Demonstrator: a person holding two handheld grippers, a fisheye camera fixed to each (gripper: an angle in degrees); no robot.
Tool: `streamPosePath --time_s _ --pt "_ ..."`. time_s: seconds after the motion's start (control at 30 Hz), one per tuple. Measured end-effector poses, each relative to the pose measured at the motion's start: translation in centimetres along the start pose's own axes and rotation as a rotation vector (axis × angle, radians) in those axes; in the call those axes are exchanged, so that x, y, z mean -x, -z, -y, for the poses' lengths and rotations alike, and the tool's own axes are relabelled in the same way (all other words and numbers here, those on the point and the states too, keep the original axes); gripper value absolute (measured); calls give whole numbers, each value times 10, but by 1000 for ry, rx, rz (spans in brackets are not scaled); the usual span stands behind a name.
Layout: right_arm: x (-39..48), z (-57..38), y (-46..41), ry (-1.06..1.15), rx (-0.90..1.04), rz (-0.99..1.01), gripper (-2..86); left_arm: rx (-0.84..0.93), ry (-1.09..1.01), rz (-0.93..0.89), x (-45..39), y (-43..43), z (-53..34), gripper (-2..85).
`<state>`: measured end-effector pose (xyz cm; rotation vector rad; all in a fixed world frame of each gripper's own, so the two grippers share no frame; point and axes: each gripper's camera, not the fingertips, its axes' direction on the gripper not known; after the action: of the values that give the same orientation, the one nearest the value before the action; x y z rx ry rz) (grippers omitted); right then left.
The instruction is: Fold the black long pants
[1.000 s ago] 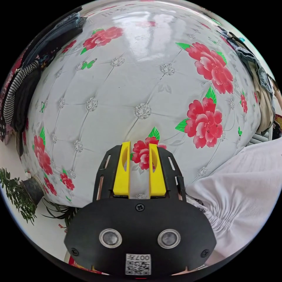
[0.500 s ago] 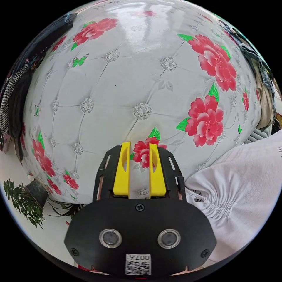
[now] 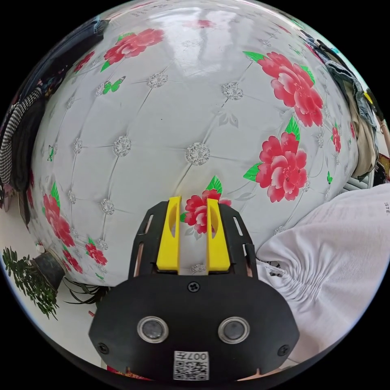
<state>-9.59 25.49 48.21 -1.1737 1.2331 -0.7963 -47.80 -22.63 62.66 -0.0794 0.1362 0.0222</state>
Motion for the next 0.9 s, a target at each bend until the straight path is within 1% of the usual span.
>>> streamPosePath --time_s 0.1,0.17,0.2,0.27,0.3,0.33,0.37,0.4,0.47,0.5,0.53,0.57,0.6,0.63,0.67,0.73,0.8,0.87,0.9 --pt "4 -11 52 -41 -184 75 0 -40 6 -1 1 7 -14 90" --pt "16 -18 110 -52 -346 155 1 -76 11 -10 4 11 -24 88" --pt "19 -20 124 -53 -379 181 1 -103 18 -16 5 14 -32 87" --pt "32 -38 194 -37 -625 372 1 -156 61 -25 9 20 -46 83" --pt "36 -43 213 -22 -686 424 1 -182 120 -45 14 25 -55 69" --pt "49 -53 253 28 -794 513 0 -198 143 -66 16 28 -61 61" --pt "65 -63 292 92 -886 581 1 -252 180 -117 21 34 -76 47" --pt "73 -68 310 130 -930 602 1 -313 208 -167 25 42 -94 40" --pt "104 -91 370 274 -1065 675 1 -390 243 -234 37 53 -125 43" --pt "108 -98 382 307 -1095 708 1 -429 268 -264 47 59 -148 45" --pt "115 -109 401 404 -1139 799 2 -447 281 -273 53 61 -160 46" --pt "121 -119 414 509 -1156 877 3 -476 306 -289 66 65 -184 47" --pt "123 -124 418 563 -1162 912 4 -499 329 -307 79 68 -207 49" --pt "124 -128 419 651 -1134 994 8 -508 339 -314 86 68 -218 49" --pt "121 -127 414 640 -1078 1052 14 -522 359 -324 98 70 -240 55" --pt "113 -129 398 575 -1039 1102 24 -540 375 -322 112 71 -268 62" --pt "101 -131 377 445 -998 1140 34 -548 380 -280 122 74 -297 70" --pt "86 -132 342 245 -912 1192 46 -552 366 -249 126 77 -309 78" --pt "83 -132 333 197 -891 1202 49 -559 357 -228 128 80 -315 83"
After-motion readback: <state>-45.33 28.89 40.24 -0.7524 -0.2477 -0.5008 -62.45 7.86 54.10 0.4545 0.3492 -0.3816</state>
